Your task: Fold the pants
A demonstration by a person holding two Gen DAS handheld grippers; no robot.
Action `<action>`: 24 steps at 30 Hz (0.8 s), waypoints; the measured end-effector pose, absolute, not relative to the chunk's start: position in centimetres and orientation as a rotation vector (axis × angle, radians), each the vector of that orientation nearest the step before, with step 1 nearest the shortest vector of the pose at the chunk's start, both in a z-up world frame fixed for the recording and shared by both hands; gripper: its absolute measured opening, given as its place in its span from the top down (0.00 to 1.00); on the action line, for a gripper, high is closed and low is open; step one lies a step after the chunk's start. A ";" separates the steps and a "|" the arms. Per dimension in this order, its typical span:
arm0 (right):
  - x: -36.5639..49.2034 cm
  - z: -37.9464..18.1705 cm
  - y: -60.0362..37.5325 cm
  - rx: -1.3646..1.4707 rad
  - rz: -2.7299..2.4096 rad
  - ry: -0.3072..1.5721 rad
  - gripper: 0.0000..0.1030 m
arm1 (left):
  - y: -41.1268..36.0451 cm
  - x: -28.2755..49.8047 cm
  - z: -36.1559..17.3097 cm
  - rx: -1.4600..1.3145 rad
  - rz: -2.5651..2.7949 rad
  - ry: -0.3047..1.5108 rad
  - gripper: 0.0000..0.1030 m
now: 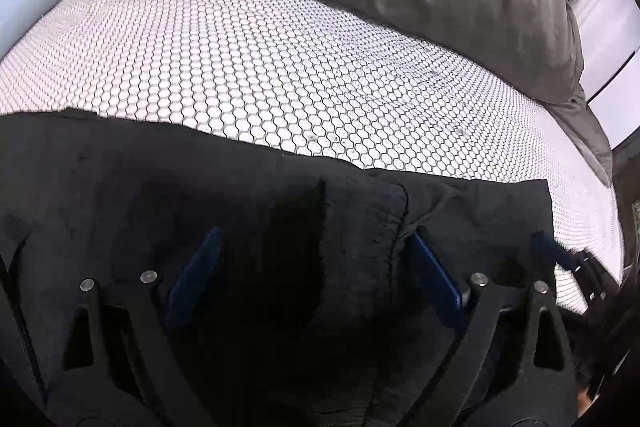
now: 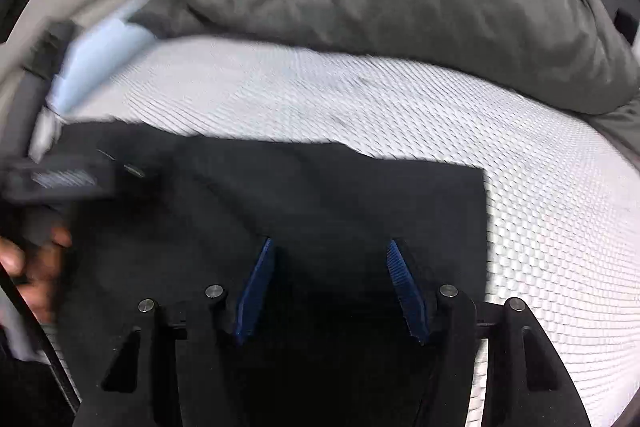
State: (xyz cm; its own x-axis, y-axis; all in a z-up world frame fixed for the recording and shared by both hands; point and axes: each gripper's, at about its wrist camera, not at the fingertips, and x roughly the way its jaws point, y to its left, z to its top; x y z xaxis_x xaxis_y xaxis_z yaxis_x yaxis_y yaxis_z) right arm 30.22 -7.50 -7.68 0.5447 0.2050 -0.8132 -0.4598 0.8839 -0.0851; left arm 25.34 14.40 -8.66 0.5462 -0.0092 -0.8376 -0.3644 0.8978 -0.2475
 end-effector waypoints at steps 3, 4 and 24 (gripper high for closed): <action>31.1 -7.3 -10.3 -0.226 0.279 0.906 0.42 | 13.7 25.4 -8.4 -0.376 0.248 0.968 0.10; 31.1 -7.0 -11.1 -0.195 0.251 0.899 0.42 | 13.6 25.1 -8.3 -0.378 0.257 0.961 0.10; 18.6 -8.2 -12.0 -0.291 0.453 0.897 0.01 | 13.8 8.1 -7.1 -0.308 0.032 0.867 0.00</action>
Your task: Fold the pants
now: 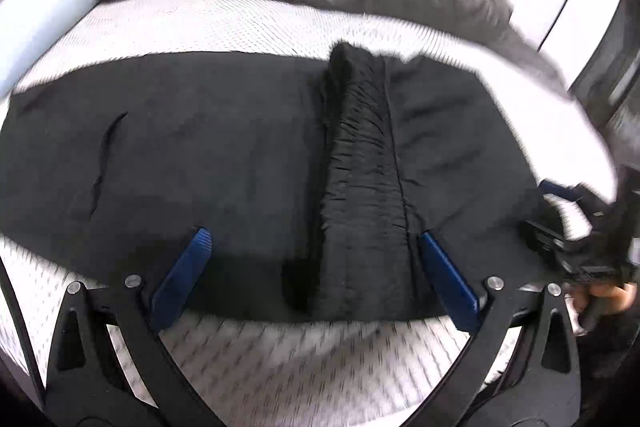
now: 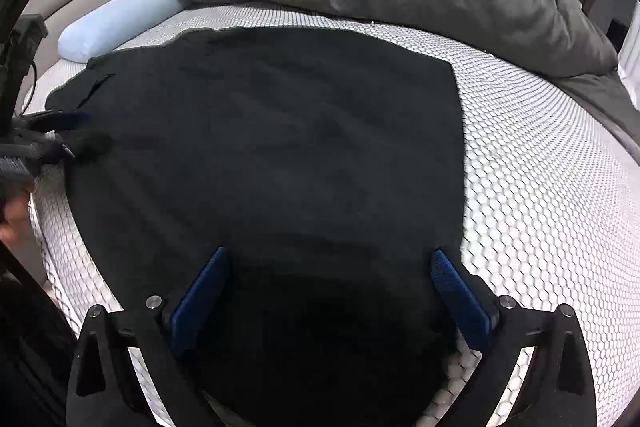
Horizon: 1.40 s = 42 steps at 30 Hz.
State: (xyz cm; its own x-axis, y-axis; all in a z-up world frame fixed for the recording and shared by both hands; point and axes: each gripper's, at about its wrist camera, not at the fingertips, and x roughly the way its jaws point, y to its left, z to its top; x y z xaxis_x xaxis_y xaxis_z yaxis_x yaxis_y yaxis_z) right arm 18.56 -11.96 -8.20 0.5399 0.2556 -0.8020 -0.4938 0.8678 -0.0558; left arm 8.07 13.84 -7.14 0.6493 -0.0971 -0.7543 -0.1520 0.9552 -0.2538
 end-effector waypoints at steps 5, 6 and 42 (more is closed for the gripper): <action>18.5 -6.8 -15.6 -0.146 0.383 0.887 0.01 | 21.0 1.3 -4.6 -0.552 0.163 0.671 0.00; 18.5 -6.6 -15.8 -0.126 0.384 0.879 0.01 | 22.7 0.4 -4.7 -0.613 0.206 0.650 0.00; 17.1 -6.8 -14.6 -0.163 0.415 0.875 0.01 | 11.0 9.2 7.8 -0.334 0.280 0.382 0.95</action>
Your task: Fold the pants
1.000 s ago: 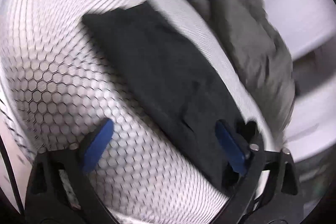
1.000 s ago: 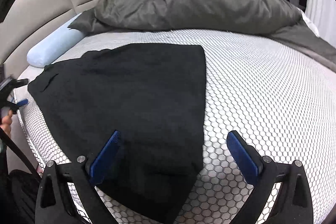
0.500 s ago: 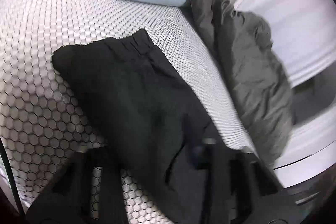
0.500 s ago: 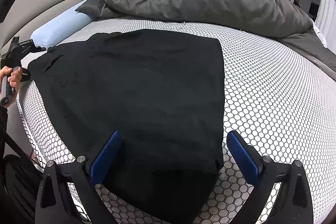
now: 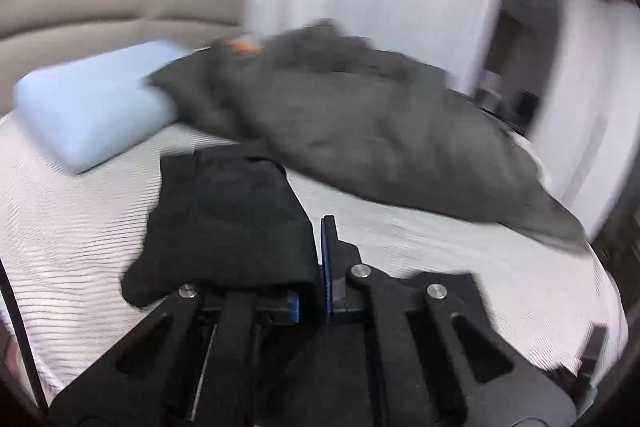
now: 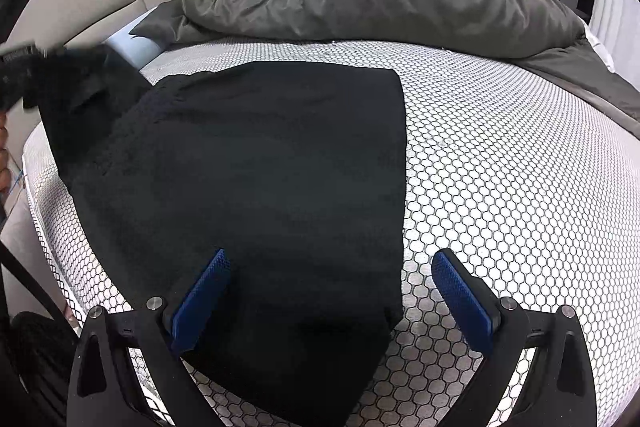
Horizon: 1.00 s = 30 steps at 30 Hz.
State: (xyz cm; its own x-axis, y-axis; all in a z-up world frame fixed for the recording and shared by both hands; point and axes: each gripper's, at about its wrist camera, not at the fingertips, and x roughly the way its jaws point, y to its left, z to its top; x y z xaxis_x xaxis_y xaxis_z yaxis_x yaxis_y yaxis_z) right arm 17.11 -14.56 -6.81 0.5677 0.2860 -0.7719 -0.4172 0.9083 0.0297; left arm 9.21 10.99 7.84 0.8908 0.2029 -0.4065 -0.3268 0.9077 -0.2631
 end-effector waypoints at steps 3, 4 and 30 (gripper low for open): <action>17.2 -6.9 -15.3 -0.159 0.397 0.878 0.01 | 3.9 12.3 7.7 -0.243 0.078 0.474 0.95; 17.3 -7.0 -15.6 -0.156 0.386 0.882 0.01 | 1.8 13.2 7.0 -0.220 -0.018 0.529 0.94; 16.0 -2.6 -20.4 -0.006 0.239 0.701 0.01 | 16.8 10.7 -0.6 -0.585 0.086 0.692 0.29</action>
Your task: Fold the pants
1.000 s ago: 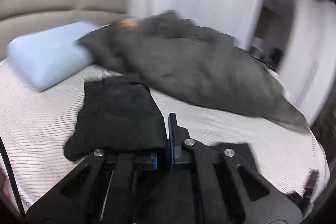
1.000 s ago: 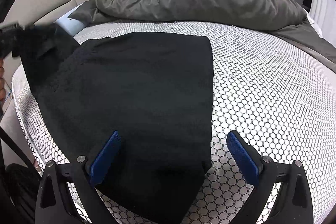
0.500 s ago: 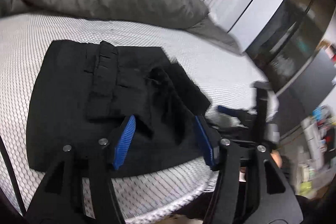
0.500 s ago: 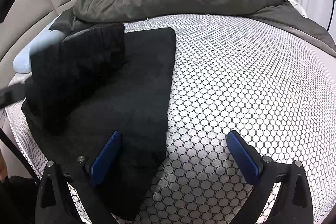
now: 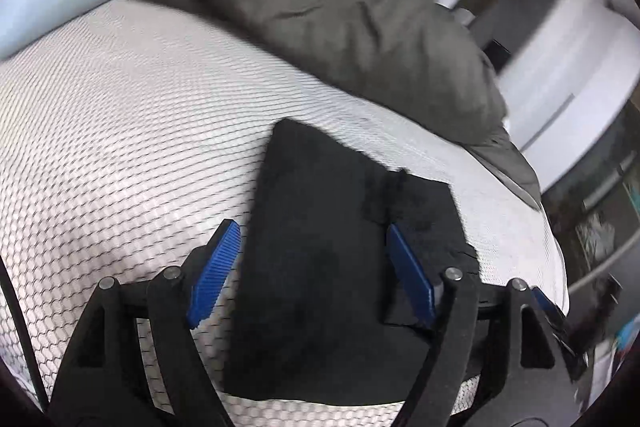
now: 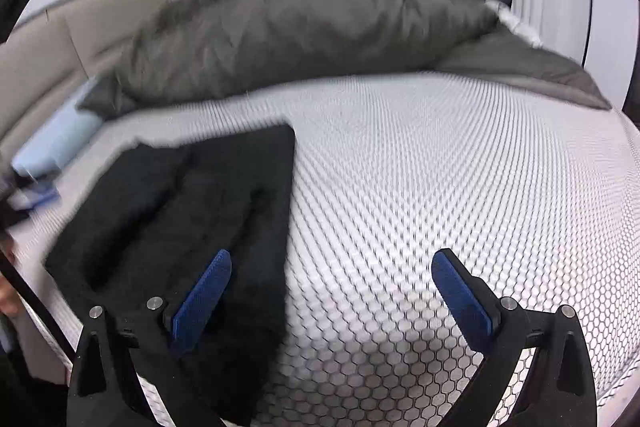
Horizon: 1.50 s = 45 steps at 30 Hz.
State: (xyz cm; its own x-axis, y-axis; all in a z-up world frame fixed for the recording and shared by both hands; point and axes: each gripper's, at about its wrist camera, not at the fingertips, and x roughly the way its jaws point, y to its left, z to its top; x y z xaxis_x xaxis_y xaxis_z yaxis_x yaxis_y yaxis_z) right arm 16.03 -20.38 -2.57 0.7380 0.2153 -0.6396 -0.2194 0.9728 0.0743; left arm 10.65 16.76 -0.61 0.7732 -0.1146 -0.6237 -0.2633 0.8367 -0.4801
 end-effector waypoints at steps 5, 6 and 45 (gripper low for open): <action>14.7 -2.3 -15.0 -0.057 0.450 0.706 0.01 | 18.8 9.5 -1.9 -0.604 0.140 0.693 0.29; 14.5 -2.4 -13.8 -0.077 0.487 0.706 0.01 | 19.1 9.4 -2.1 -0.607 0.137 0.699 0.29; 13.3 -2.6 -17.5 0.215 0.540 0.708 0.44 | 16.9 10.8 -3.1 -0.533 0.131 0.760 0.29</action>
